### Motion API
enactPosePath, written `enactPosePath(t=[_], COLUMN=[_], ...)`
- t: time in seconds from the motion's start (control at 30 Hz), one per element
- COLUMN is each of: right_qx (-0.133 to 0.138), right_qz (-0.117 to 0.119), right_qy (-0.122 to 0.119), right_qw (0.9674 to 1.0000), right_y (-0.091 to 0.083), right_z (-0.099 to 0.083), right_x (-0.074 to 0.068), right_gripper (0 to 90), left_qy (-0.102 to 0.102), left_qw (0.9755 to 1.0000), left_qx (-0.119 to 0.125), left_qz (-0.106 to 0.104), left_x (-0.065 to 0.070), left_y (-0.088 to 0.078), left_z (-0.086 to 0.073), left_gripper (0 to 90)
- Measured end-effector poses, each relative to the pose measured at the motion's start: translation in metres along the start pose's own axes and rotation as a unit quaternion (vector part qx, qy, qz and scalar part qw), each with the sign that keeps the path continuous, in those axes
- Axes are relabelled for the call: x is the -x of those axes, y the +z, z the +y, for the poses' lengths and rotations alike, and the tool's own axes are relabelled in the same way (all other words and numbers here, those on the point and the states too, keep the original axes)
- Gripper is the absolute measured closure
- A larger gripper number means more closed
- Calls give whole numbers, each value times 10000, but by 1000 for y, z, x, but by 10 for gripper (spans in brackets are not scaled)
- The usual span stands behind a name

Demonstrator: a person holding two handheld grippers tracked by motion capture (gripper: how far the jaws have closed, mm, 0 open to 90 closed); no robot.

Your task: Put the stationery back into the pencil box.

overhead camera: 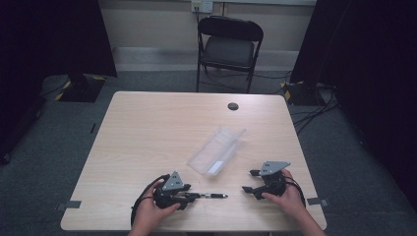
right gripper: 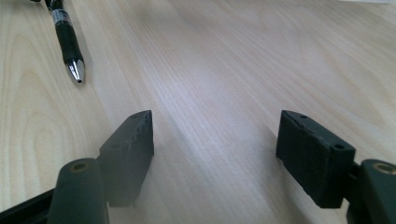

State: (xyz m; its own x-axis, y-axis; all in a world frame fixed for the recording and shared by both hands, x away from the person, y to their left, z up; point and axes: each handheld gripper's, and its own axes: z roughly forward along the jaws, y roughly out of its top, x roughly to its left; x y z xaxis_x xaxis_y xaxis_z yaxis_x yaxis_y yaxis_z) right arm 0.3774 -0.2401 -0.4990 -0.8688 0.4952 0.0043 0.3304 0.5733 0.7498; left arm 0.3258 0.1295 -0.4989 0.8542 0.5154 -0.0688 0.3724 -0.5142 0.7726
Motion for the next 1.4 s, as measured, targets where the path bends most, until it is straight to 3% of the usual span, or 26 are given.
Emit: enactPosePath(t=[0.1, 0.2, 0.37, 0.5, 0.7, 0.93, 1.0, 1.07, 1.13, 1.4], right_qx=[2, 13, 31, 33, 27, 26, 29, 31, 31, 30], right_qz=[-50, -63, -97, -88, -84, -80, -68, -60, -60, -109], right_qy=[27, 111, 165, 178, 193, 196, 194, 194, 196, 192], right_qw=[10000, 9999, 9998, 9998, 9998, 9998, 9998, 9998, 9998, 9998], right_y=[-2, -4, -7, -8, -8, -8, -8, -8, -8, -8], right_z=[-1, -3, -6, -7, -7, -7, -7, -7, -7, -7], right_x=[2, 5, 9, 10, 11, 11, 11, 11, 11, 11], right_gripper=[272, 272, 273, 274, 274, 273, 273, 273, 274, 277], left_qy=[-97, -167, -144, -253, -289, -333, -395, -354, -381, -70], left_qw=[9999, 9996, 9993, 9988, 9986, 9991, 9990, 9993, 9992, 9999], left_qx=[-53, -113, -249, -247, -265, -225, -201, -135, -119, -30], left_qz=[-80, -176, -221, -338, -347, -168, 33, 77, 73, -73], left_x=[0, 0, -3, -9, -15, -25, -25, -25, -24, -18], left_y=[-3, -6, -11, -18, -25, -35, -33, -30, -27, -6], left_z=[-1, -1, -2, -8, -12, -20, -19, -18, -15, 1], left_gripper=[652, 680, 751, 748, 749, 731, 577, 541, 524, 551])
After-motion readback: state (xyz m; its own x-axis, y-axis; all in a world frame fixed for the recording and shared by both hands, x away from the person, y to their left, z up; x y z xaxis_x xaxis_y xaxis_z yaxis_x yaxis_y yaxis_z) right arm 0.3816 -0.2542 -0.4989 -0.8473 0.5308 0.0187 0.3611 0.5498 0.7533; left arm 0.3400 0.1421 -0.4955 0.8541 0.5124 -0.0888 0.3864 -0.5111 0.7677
